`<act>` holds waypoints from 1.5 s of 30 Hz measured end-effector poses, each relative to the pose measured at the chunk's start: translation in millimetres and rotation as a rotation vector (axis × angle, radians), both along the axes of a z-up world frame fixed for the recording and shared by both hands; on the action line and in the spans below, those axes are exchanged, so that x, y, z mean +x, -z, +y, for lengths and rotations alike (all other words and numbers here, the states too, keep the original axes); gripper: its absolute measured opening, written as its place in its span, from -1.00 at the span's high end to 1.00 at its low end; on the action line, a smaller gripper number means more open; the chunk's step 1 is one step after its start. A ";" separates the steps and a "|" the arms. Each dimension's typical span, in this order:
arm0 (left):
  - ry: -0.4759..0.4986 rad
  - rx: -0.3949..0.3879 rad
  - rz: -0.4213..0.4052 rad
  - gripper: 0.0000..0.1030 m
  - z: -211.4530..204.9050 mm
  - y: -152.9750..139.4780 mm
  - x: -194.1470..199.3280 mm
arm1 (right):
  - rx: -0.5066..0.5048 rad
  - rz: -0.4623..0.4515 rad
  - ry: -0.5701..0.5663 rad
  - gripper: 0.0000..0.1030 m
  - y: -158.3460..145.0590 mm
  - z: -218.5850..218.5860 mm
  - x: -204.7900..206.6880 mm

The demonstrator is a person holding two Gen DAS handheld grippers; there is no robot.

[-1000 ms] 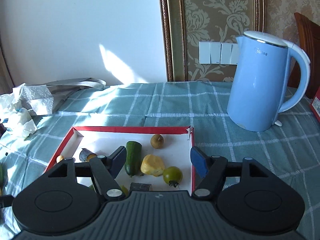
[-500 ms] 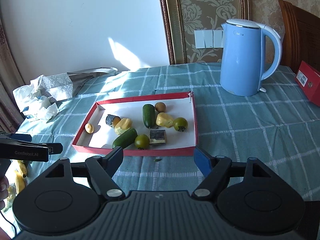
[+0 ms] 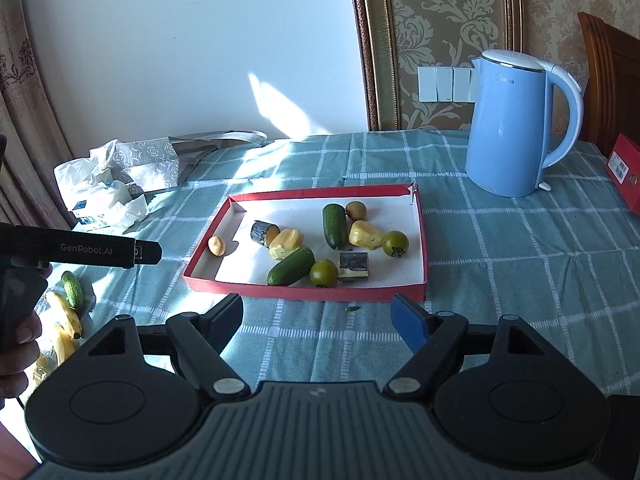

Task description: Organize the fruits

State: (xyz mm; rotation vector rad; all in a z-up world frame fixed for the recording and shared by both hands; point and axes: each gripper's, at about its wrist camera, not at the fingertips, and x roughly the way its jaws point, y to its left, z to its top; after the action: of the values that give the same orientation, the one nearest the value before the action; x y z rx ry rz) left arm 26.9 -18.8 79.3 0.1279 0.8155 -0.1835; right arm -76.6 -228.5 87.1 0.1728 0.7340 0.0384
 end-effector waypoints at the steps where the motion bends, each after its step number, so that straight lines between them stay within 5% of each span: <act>1: 0.004 0.018 -0.016 -1.00 -0.9 -1.4 -1.3 | -0.001 0.004 -0.002 -0.58 0.4 1.3 -0.8; 7: 0.020 0.028 -0.016 -1.00 -4.6 -9.0 -1.4 | -0.004 0.013 -0.013 -0.58 2.2 5.6 -4.8; 13: 0.026 0.189 -0.173 -1.00 -22.7 -11.4 -16.8 | -0.001 0.016 -0.010 -0.58 2.6 5.6 -4.9; 20: 0.025 0.078 -0.055 -1.00 -15.9 -10.1 -5.1 | 0.000 0.031 -0.011 -0.58 5.8 4.8 -3.8; 45: 0.000 0.039 -0.011 -1.00 -7.3 -9.4 5.9 | -0.012 0.053 -0.013 -0.58 9.1 5.7 2.0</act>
State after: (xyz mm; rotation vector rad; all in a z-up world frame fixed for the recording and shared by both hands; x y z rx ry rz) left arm 32.8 -26.1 88.7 0.1660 0.8088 -0.1669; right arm -74.6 -222.8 78.0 0.1584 0.7878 0.0422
